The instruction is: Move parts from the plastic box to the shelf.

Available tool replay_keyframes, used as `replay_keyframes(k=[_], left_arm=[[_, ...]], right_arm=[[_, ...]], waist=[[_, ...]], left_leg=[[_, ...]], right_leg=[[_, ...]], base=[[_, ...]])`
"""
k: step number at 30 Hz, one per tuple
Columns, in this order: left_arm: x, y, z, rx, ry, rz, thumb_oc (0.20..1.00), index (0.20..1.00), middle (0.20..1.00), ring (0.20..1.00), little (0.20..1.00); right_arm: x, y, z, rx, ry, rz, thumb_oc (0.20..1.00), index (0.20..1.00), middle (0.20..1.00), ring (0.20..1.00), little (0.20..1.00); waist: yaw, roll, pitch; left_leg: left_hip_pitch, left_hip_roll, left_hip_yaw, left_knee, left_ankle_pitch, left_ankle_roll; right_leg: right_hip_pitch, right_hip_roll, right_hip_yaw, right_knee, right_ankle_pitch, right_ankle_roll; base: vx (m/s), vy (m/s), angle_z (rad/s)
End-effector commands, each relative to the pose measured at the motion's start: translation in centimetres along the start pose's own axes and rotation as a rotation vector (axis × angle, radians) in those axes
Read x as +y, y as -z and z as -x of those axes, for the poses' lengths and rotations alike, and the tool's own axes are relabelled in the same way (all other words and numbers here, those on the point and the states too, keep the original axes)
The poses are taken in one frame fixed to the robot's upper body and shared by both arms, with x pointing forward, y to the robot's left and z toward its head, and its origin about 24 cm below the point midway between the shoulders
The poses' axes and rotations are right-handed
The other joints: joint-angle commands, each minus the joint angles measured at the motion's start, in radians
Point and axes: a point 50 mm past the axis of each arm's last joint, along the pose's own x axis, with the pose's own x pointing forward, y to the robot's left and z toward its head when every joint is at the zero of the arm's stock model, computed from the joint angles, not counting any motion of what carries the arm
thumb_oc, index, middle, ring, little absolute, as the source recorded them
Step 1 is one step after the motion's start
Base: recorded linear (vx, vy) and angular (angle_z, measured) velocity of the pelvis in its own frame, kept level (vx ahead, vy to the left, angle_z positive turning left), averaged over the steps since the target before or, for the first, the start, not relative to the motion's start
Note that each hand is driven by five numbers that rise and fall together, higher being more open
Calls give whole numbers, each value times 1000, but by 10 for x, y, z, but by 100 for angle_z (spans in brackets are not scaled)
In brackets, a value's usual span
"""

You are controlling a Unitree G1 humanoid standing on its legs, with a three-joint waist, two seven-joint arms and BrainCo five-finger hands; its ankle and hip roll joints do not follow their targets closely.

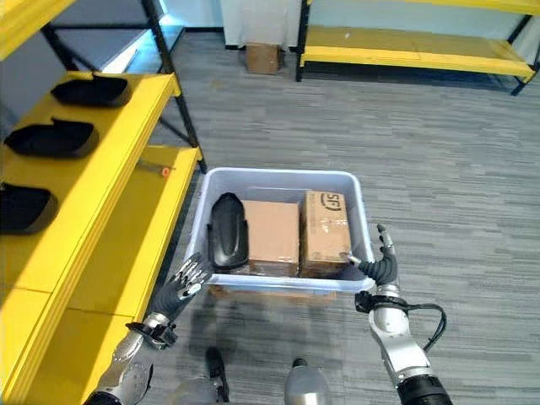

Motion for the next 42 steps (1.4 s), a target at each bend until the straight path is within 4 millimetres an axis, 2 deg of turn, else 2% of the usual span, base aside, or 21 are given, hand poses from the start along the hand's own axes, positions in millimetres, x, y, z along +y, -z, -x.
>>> replay_keyframes(k=[1,5,10,11,12,14,15,17,18,20,22,23,25,26,27,28,29,33,34,37,42], left_arm=[[-3,-14,6,-111,4,-16,1000,1000,1000,1000,1000],[-4,-16,8,-118,-6,-9,1000,1000,1000,1000,1000],[-5,-21,4,-133,27,-12,1000,1000,1000,1000,1000],[-6,-25,1,-141,49,-17,1000,1000,1000,1000,1000],[-8,-37,-8,-165,87,-23,1000,1000,1000,1000,1000],[-11,-48,-15,-189,129,-34,1000,1000,1000,1000,1000],[-17,-54,-21,-200,160,-35,1000,1000,1000,1000,1000],[-26,-69,-25,-233,201,-32,1000,1000,1000,1000,1000],[-27,-69,-25,-238,198,-11,1000,1000,1000,1000,1000],[-28,-69,-24,-233,180,-6,1000,1000,1000,1000,1000],[-29,-71,-24,-237,176,-9,1000,1000,1000,1000,1000],[-29,-75,-22,-252,177,-21,1000,1000,1000,1000,1000],[-31,-78,-21,-262,184,-26,1000,1000,1000,1000,1000],[-32,-80,-19,-266,183,-27,1000,1000,1000,1000,1000],[-33,-83,-20,-274,188,-30,1000,1000,1000,1000,1000],[-33,-81,-20,-267,187,-26,1000,1000,1000,1000,1000],[-34,-80,-20,-268,190,-27,1000,1000,1000,1000,1000],[-35,-80,-20,-269,192,-28,1000,1000,1000,1000,1000],[-42,-79,-22,-276,196,-12,1000,1000,1000,1000,1000],[-44,-79,-23,-280,199,-9,1000,1000,1000,1000,1000],[-46,-79,-24,-275,208,-12,1000,1000,1000,1000,1000]], right_arm=[[-10,-28,-18,-124,49,-9,1000,1000,1000,1000,1000],[-10,-40,-20,-209,41,6,1000,1000,1000,1000,1000],[-5,-80,-29,-450,-6,110,1000,1000,1000,1000,1000],[0,-99,-35,-537,-48,132,1000,1000,1000,1000,1000],[9,-140,-47,-656,-109,117,1000,1000,1000,1000,1000],[14,-168,-56,-725,-114,105,1000,1000,1000,1000,1000],[21,-189,-62,-737,-193,22,1000,1000,1000,1000,1000],[29,-214,-59,-809,-297,-47,1000,1000,1000,1000,1000],[35,-222,-56,-831,-341,-60,1000,1000,1000,1000,1000],[46,-232,-49,-857,-390,-58,1000,1000,1000,1000,1000],[49,-235,-47,-862,-397,-55,1000,1000,1000,1000,1000],[59,-238,-46,-853,-415,-49,1000,1000,1000,1000,1000],[64,-235,-49,-813,-380,-54,1000,1000,1000,1000,1000],[62,-230,-55,-774,-288,-90,1000,1000,1000,1000,1000],[61,-232,-56,-781,-269,-92,1000,1000,1000,1000,1000],[56,-228,-61,-768,-179,-98,1000,1000,1000,1000,1000],[54,-228,-64,-764,-150,-105,1000,1000,1000,1000,1000],[52,-228,-65,-762,-134,-112,1000,1000,1000,1000,1000],[43,-222,-75,-710,-65,-141,1000,1000,1000,1000,1000],[41,-221,-79,-699,-64,-123,1000,1000,1000,1000,1000],[38,-234,-84,-707,-50,-149,1000,1000,1000,1000,1000]], waist=[[24,4,-26],[46,-1,-15],[83,6,13],[98,10,30],[132,24,78],[155,38,119],[173,55,153],[202,72,200],[208,78,217],[222,88,217],[228,90,217],[247,97,217],[261,108,217],[265,103,217],[269,110,217],[270,104,217],[271,105,217],[271,106,217],[267,121,217],[269,125,217],[279,136,217]], left_leg=[[-35,86,-33,70,-60,-43],[-60,75,-55,88,-70,-36],[-130,57,-96,141,-82,-29],[-164,51,-113,164,-85,-27],[-229,40,-145,198,-84,-27],[-289,31,-171,225,-77,-26],[-333,23,-193,247,-70,-26],[-396,3,-218,278,-67,-15],[-411,-2,-223,289,-66,-14],[-460,-14,-235,304,-61,-10],[-479,-18,-236,307,-60,-6],[-528,-25,-241,316,-54,1],[-578,-36,-251,337,-52,6],[-589,-49,-255,354,-76,5],[-610,-43,-256,349,-54,11],[-606,-54,-258,359,-78,8],[-612,-54,-258,361,-79,8],[-617,-55,-257,362,-79,8],[-642,-63,-257,373,-83,10],[-654,-67,-259,381,-87,11],[-671,-72,-260,390,-88,12]], right_leg=[[-45,17,-31,4,79,-5],[-48,17,-33,2,74,-10],[-68,18,-39,34,48,-23],[-86,19,-43,56,35,-29],[-131,17,-55,111,7,-40],[-179,15,-66,159,-12,-51],[-224,12,-74,211,-28,-63],[-295,3,-85,288,-49,-70],[-316,-1,-85,321,-60,-72],[-369,-6,-88,361,-70,-74],[-391,-7,-88,374,-72,-73],[-443,-11,-92,409,-83,-76],[-490,-12,-89,451,-94,-80],[-506,-17,-77,480,-121,-74],[-527,-12,-87,479,-102,-83],[-522,-17,-77,489,-125,-75],[-527,-17,-77,490,-126,-76],[-531,-17,-76,490,-126,-76],[-559,-18,-69,505,-131,-80],[-571,-21,-68,515,-135,-82],[-591,-23,-66,532,-139,-85]], base=[[7,7,6],[28,8,9],[-4,9,2],[-155,-10,25],[-208,-34,21],[-218,-50,58],[-216,-63,69],[-198,-73,39],[-109,-34,29],[-56,-17,31],[-76,-32,10],[-86,-35,0],[-49,-61,3],[-71,-60,17],[18,-61,24],[-30,-24,19],[36,-32,11],[-6,13,-1],[-34,58,-1],[-12,21,0],[3,2,1]])
